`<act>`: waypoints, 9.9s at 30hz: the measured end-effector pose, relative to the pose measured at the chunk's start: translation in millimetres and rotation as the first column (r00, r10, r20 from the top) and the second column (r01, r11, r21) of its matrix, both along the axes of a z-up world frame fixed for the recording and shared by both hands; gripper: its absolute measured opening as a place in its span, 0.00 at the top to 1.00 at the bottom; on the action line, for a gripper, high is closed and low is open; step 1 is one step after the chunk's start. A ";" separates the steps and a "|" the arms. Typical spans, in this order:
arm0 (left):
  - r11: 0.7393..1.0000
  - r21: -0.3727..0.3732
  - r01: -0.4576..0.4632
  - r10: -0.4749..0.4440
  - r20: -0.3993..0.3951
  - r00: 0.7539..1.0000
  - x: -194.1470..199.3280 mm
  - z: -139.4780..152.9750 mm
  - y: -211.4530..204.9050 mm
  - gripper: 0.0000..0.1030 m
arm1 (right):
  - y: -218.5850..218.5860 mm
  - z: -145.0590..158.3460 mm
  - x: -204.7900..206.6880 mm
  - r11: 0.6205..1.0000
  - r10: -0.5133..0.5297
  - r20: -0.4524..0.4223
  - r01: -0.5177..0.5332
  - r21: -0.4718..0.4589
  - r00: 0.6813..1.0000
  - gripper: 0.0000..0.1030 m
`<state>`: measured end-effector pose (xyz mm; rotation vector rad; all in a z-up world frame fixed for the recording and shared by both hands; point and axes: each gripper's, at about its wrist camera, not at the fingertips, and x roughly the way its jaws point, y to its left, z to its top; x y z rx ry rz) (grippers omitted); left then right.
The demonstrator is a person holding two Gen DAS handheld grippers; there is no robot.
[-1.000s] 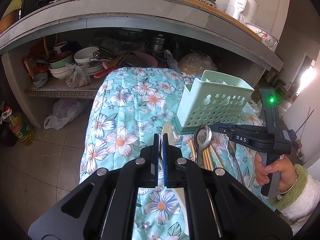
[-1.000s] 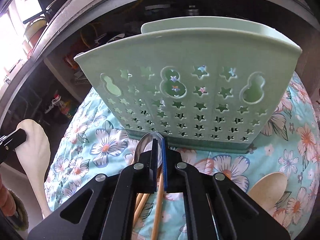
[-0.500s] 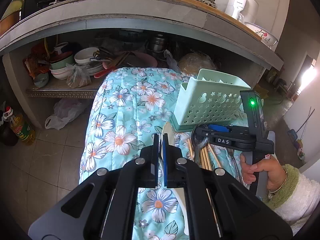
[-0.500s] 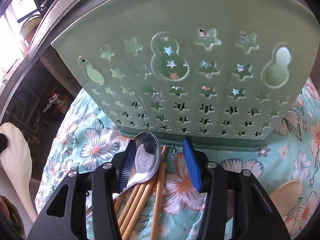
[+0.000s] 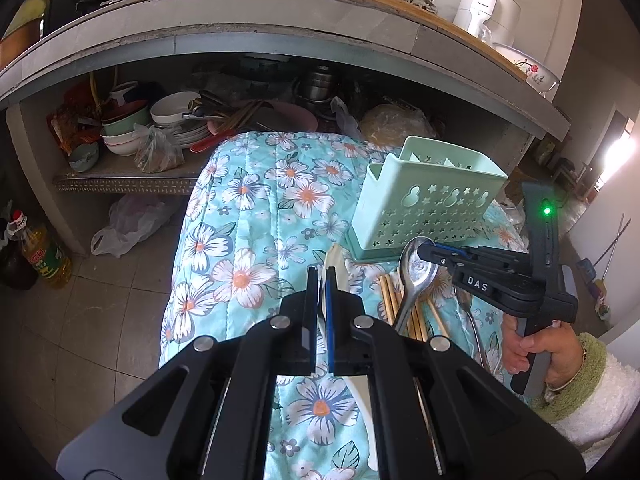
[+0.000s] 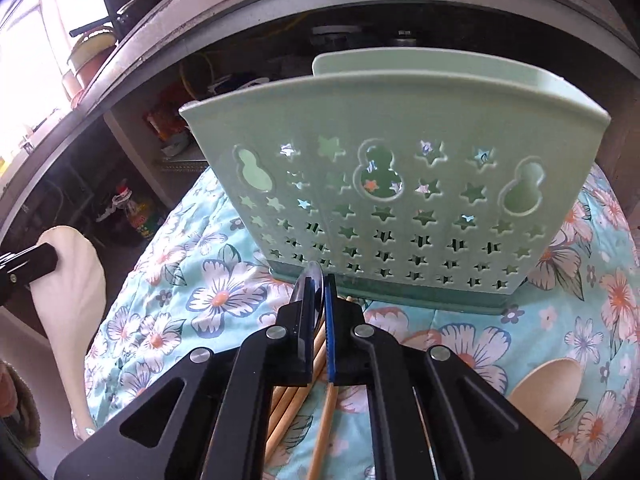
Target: Organize utensils
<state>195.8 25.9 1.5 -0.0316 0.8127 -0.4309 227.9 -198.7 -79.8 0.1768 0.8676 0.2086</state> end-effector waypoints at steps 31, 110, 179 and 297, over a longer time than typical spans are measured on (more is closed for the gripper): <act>0.975 -0.198 -0.103 0.179 0.418 0.891 106.7 133.7 -95.3 0.97 | -103.0 166.5 -104.0 0.980 -0.174 0.394 0.197 -0.020 0.903 0.97; 0.994 -0.111 -0.010 -0.005 -0.132 0.991 -29.2 -49.1 -70.1 0.08 | -130.2 16.9 -143.5 0.831 -0.413 0.047 0.398 -0.389 0.909 0.06; 0.895 0.041 0.444 -0.424 -0.230 0.876 28.2 -98.1 -229.6 0.98 | -200.1 -8.8 -150.0 0.930 -0.306 -0.035 0.306 0.205 0.952 0.55; 0.969 -0.229 0.089 -0.030 0.247 0.968 9.3 37.0 -58.9 0.51 | -152.1 179.9 -114.7 0.976 -0.192 0.442 0.218 -0.008 0.876 0.95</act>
